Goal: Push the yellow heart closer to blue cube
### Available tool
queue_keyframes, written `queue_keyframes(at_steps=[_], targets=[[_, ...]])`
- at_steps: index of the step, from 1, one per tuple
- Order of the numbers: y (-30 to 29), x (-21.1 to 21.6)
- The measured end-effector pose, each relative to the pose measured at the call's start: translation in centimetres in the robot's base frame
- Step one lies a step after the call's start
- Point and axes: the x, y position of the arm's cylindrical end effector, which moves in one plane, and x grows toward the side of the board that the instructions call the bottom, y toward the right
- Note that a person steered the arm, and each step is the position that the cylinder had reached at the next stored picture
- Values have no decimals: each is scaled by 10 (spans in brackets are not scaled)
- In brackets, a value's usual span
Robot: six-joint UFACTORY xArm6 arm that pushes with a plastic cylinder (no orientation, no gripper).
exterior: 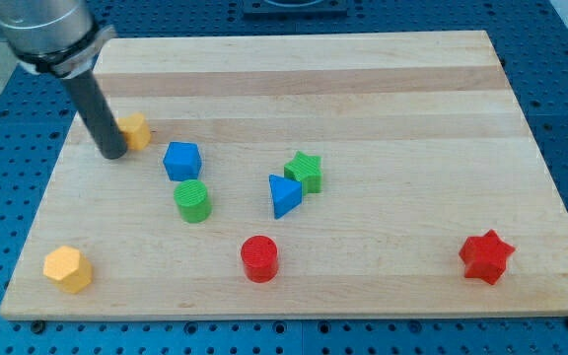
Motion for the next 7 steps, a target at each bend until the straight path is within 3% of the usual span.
queue_keyframes(at_steps=[1, 3, 5, 7], targets=[[-1, -27], [-61, -77], [2, -78], [2, -78]])
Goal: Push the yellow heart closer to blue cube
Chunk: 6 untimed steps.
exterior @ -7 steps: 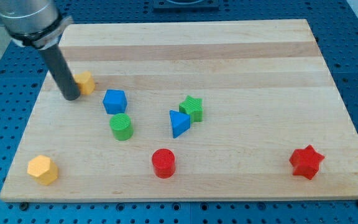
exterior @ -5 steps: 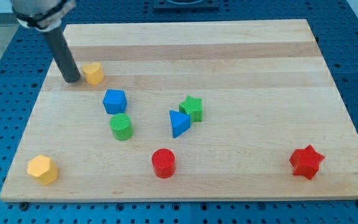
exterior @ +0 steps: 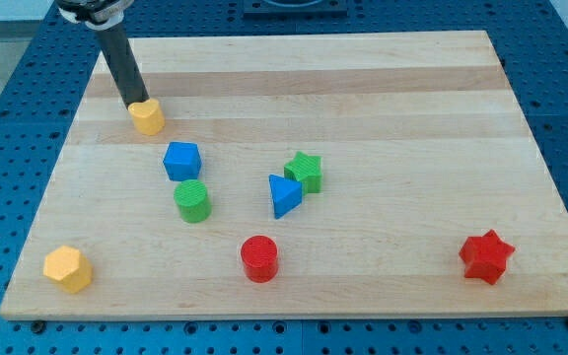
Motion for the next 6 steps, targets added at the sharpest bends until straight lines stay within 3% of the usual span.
queue_keyframes(at_steps=[6], targets=[[-3, 54]])
